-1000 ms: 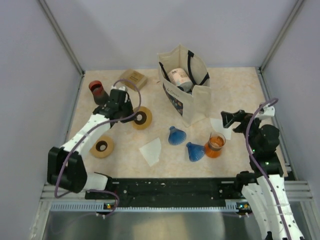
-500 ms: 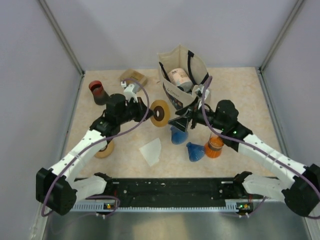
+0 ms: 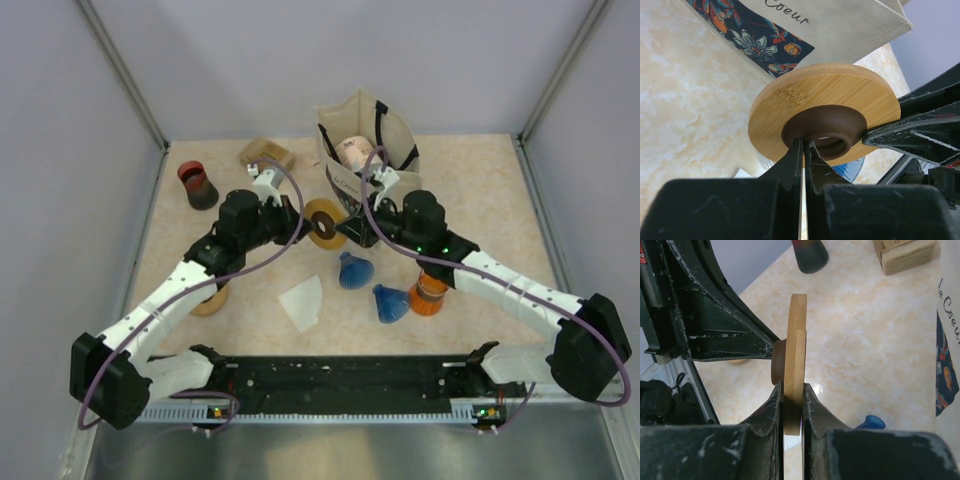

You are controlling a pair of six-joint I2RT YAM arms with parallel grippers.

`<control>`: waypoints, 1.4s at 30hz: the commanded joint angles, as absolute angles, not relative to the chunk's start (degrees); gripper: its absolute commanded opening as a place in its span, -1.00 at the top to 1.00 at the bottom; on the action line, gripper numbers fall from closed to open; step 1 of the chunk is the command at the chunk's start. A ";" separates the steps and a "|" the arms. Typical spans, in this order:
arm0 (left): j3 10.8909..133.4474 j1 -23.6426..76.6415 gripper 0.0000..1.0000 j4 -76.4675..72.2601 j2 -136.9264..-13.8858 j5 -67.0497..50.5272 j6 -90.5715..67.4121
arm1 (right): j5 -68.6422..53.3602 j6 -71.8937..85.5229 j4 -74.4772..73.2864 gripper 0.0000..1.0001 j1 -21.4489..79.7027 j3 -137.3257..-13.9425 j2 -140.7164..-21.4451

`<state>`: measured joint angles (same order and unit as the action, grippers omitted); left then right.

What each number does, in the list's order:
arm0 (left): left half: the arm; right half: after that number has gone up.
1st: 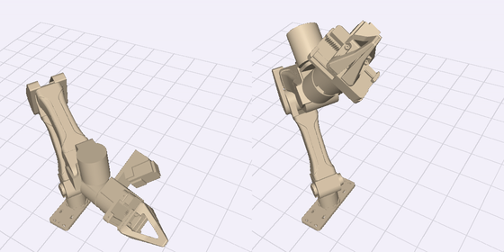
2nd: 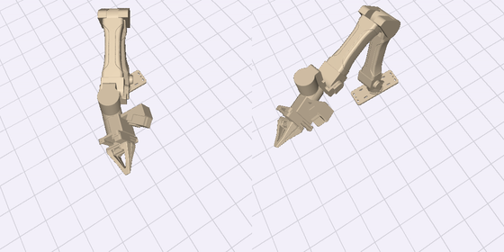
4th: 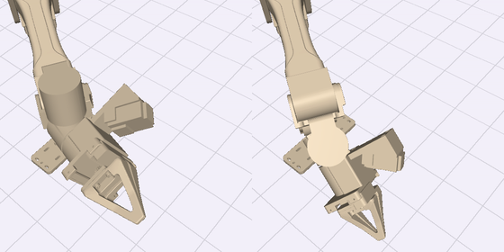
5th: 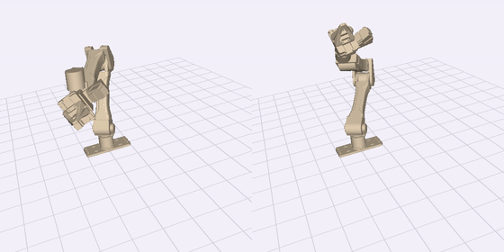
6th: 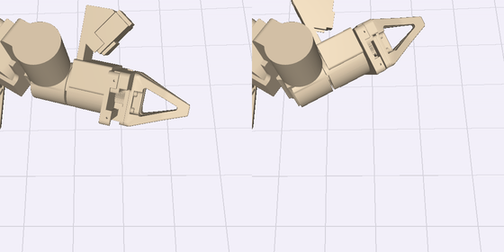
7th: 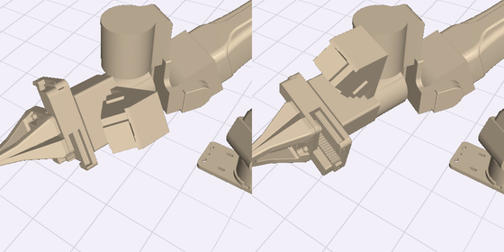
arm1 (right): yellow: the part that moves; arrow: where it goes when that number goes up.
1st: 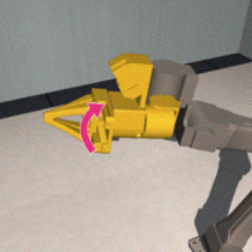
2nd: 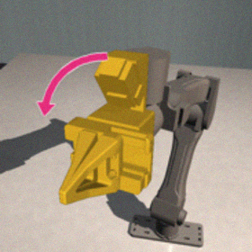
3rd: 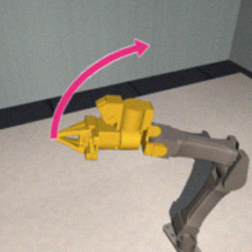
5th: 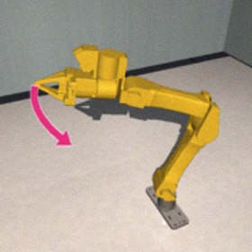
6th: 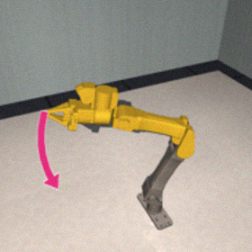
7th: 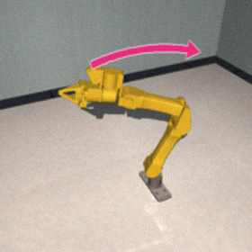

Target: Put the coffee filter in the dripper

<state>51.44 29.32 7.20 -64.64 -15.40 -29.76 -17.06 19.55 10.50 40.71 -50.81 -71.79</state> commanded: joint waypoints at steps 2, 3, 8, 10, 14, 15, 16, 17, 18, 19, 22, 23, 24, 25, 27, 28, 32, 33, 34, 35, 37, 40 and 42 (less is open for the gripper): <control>53.79 29.71 0.67 2.90 -63.37 -13.97 -31.46 | -16.01 12.94 11.34 1.00 41.66 -54.84 -72.25; 54.05 29.71 0.33 3.68 -63.11 -13.45 -32.07 | -14.78 11.09 10.47 1.00 41.66 -55.28 -72.33; 56.60 29.62 -0.44 13.07 -60.91 -7.23 -35.14 | -10.73 -11.18 9.83 1.00 42.36 -56.08 -69.97; 57.56 29.71 -0.48 18.60 -59.95 -4.67 -37.95 | -7.83 -27.23 13.96 1.00 44.11 -53.01 -68.39; 59.68 29.62 -0.78 23.82 -57.05 -3.51 -46.22 | -5.44 -51.37 27.57 1.00 47.63 -43.70 -66.36; 60.11 29.62 -0.85 24.17 -56.34 -3.43 -48.41 | -5.71 -55.07 29.95 1.00 48.25 -42.12 -66.18; 60.20 29.62 -0.93 23.91 -55.99 -3.25 -50.43 | -6.41 -56.93 31.80 1.00 48.43 -41.23 -66.01; 60.12 29.62 -0.98 23.12 -55.64 -3.43 -51.41 | -7.55 -58.00 31.82 1.00 48.43 -40.87 -65.92; 60.29 29.53 -0.97 22.33 -55.46 -3.60 -52.55 | -8.69 -58.88 31.12 1.00 48.43 -40.96 -65.83; 60.55 29.62 -0.97 22.15 -55.72 -3.52 -53.52 | -10.01 -59.93 30.59 1.00 48.43 -40.96 -65.83; 60.64 29.62 -0.91 20.83 -56.86 -4.39 -55.19 | -11.34 -59.77 36.18 1.00 48.87 -38.77 -65.83; 60.64 29.53 -0.89 20.74 -57.39 -4.57 -55.46 | -11.77 -59.94 38.39 1.00 49.04 -37.80 -65.66; 60.47 29.62 -0.87 20.57 -57.83 -4.66 -55.81 | -12.04 -59.85 40.76 1.00 49.30 -37.10 -65.65; 60.03 29.62 -0.83 20.04 -58.18 -4.66 -56.33 | -12.22 -60.11 41.39 1.00 49.57 -36.74 -65.57; 59.24 29.62 -0.69 18.03 -58.71 -5.09 -57.12 | -12.74 -61.60 38.51 1.00 50.18 -37.35 -65.65; 58.98 29.62 -0.58 16.89 -58.88 -5.45 -57.22 | -12.22 -61.87 37.71 1.00 50.53 -37.70 -65.92; 56.43 29.53 -0.30 12.41 -60.29 -8.52 -58.53 | -10.90 -62.49 37.97 1.00 51.24 -37.01 -66.53; 55.64 29.62 -0.16 10.83 -60.55 -9.22 -58.80 | -10.90 -62.75 37.62 1.00 51.59 -36.83 -66.53; 55.29 29.62 -0.04 10.46 -60.82 -9.58 -58.97 | -10.64 -62.93 37.36 1.00 51.85 -36.91 -66.71; 55.46 29.62 0.09 10.81 -61.17 -9.58 -58.80 | -10.20 -63.19 37.53 1.00 52.03 -36.83 -67.06; 56.16 29.62 0.33 11.60 -61.78 -9.41 -58.45 | -9.15 -64.07 37.62 1.00 52.38 -36.83 -67.41; 56.08 29.62 0.83 11.43 -62.31 -9.58 -58.45 | -8.88 -64.95 38.23 1.00 52.74 -36.56 -68.11; 56.16 29.53 1.00 11.16 -62.58 -9.58 -58.62 | -8.79 -64.95 38.58 1.00 52.91 -36.47 -68.29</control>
<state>56.12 29.19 14.33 -62.17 -7.99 -63.81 -7.97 -66.17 33.23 51.90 -35.42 -68.20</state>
